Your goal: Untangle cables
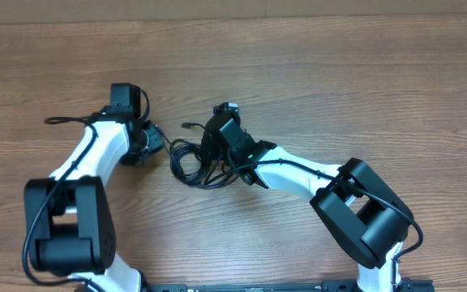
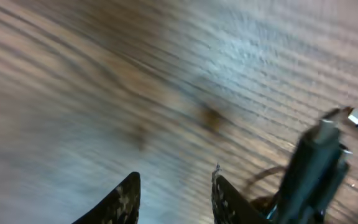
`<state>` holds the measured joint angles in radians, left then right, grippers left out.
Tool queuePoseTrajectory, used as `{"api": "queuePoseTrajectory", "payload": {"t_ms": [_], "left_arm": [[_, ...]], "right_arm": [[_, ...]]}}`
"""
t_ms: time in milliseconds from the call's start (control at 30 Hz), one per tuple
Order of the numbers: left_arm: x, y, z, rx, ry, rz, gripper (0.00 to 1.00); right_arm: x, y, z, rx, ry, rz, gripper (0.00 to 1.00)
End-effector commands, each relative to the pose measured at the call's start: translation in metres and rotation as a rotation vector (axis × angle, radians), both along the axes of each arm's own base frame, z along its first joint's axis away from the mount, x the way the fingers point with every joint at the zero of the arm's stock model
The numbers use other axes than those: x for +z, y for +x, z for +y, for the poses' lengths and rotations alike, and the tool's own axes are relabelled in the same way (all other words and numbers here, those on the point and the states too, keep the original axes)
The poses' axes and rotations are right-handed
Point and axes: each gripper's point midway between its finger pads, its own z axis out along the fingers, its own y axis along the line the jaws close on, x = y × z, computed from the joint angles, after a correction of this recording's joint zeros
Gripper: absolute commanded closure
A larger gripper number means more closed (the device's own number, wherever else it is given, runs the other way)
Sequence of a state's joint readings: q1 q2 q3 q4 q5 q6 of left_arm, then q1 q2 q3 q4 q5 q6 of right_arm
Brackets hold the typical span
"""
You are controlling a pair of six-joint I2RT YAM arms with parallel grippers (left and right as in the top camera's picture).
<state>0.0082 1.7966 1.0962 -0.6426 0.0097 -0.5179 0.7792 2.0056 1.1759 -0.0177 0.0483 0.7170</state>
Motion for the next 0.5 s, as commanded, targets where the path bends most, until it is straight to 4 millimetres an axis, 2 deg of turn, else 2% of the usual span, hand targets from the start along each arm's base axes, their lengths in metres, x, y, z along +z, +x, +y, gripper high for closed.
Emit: {"api": "queuePoseTrajectory", "payload": {"t_ms": [0,67,133,200,267,467], "left_arm": [[-0.020,0.001,-0.033,-0.090,-0.175,0.011,0.63],[-0.014,0.008,-0.041,-0.132,-0.212,-0.024,0.63],[-0.006,0.014,-0.035,-0.118,-0.203,-0.037,0.63],[0.000,0.018,-0.039,-0.125,-0.239,-0.053,0.61],[0.000,0.017,-0.044,-0.152,-0.247,-0.051,0.58],[0.000,0.018,-0.050,-0.193,-0.249,-0.060,0.59]], "right_arm": [[-0.001,0.001,0.002,0.012,-0.001,-0.005,0.96],[-0.001,0.001,0.002,0.012,-0.001,-0.004,0.96],[-0.001,0.000,0.001,0.012,-0.004,-0.002,0.96],[-0.001,0.000,0.001,0.012,-0.004,-0.002,0.96],[-0.001,0.000,0.001,0.012,-0.003,-0.003,0.96],[-0.001,0.000,0.001,0.012,-0.004,-0.002,0.96]]}}
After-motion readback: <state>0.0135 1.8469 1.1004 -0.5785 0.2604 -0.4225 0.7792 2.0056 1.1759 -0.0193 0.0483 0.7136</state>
